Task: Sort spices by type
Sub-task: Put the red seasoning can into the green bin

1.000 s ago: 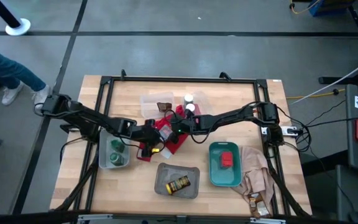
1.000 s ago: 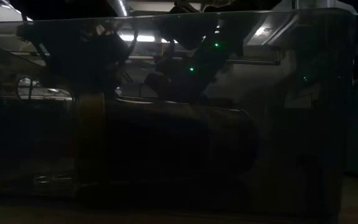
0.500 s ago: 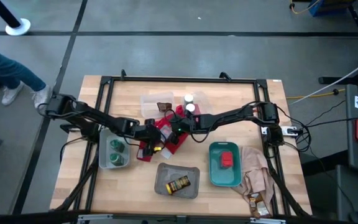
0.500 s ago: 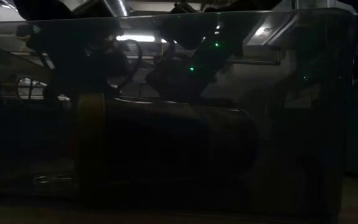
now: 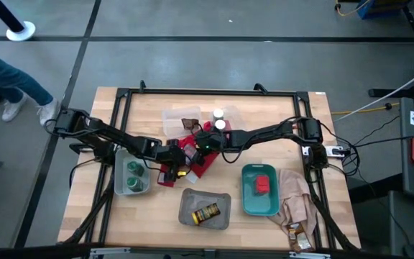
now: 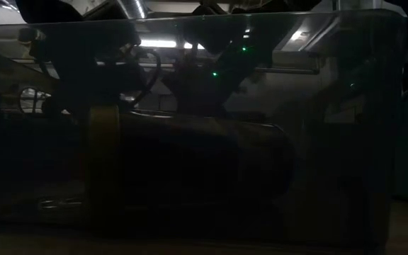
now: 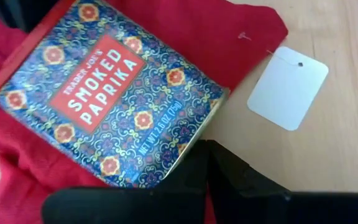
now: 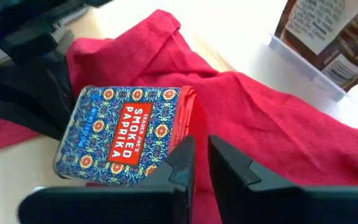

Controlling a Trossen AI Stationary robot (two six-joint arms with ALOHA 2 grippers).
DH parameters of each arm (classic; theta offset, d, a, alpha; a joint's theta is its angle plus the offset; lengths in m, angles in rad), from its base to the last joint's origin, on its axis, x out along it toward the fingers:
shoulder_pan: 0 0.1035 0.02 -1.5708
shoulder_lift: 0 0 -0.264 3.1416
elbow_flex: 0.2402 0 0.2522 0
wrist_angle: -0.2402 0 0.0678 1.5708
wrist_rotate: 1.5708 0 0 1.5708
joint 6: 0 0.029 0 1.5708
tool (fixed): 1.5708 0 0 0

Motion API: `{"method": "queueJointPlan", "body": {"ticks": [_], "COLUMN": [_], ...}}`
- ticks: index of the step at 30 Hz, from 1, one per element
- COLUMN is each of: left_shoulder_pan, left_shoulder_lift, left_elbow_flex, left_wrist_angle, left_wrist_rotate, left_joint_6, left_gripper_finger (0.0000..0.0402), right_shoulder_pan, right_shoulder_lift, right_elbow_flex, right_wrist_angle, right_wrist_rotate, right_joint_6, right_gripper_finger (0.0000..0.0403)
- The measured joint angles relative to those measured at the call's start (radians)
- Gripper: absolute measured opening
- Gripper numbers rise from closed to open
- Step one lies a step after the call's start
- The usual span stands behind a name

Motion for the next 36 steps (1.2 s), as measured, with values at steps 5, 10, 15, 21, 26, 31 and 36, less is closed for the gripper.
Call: {"method": "queueJointPlan", "body": {"ticks": [5, 10, 15, 21, 26, 31, 36], "left_shoulder_pan": [-0.002, -0.004, -0.004, -0.004, -0.003, -0.002, -0.002], "left_shoulder_lift": [-0.001, -0.001, -0.002, -0.002, 0.003, 0.004, 0.002], "left_elbow_flex": [0.0, 0.0, 0.001, 0.001, -0.002, -0.003, -0.001], "left_wrist_angle": [-0.02, -0.041, -0.061, -0.07, -0.083, -0.104, -0.115], "left_wrist_rotate": [0.003, 0.036, 0.039, 0.06, 0.066, 0.06, 0.058], "left_joint_6": [0.0, 0.0, 0.0, 0.0, -0.002, -0.004, -0.021], "left_gripper_finger": [0.0004, 0.0005, 0.0005, 0.0005, 0.0005, 0.0005, 0.0006], "right_shoulder_pan": [0.0, 0.001, 0.001, 0.002, 0.005, 0.008, 0.008], "right_shoulder_lift": [0.0, -0.001, -0.001, -0.005, -0.016, -0.017, -0.016], "right_elbow_flex": [0.002, 0.003, 0.003, 0.003, 0.006, 0.007, 0.007], "right_wrist_angle": [0.007, 0.012, 0.013, 0.042, 0.081, 0.09, 0.096], "right_wrist_rotate": [-0.026, -0.075, -0.096, -0.121, -0.162, -0.241, -0.249], "right_joint_6": [0.002, 0.003, 0.012, 0.014, 0.014, 0.014, 0.013], "right_gripper_finger": [0.0048, 0.0048, 0.0048, 0.0048, 0.0048, 0.0048, 0.0048]}}
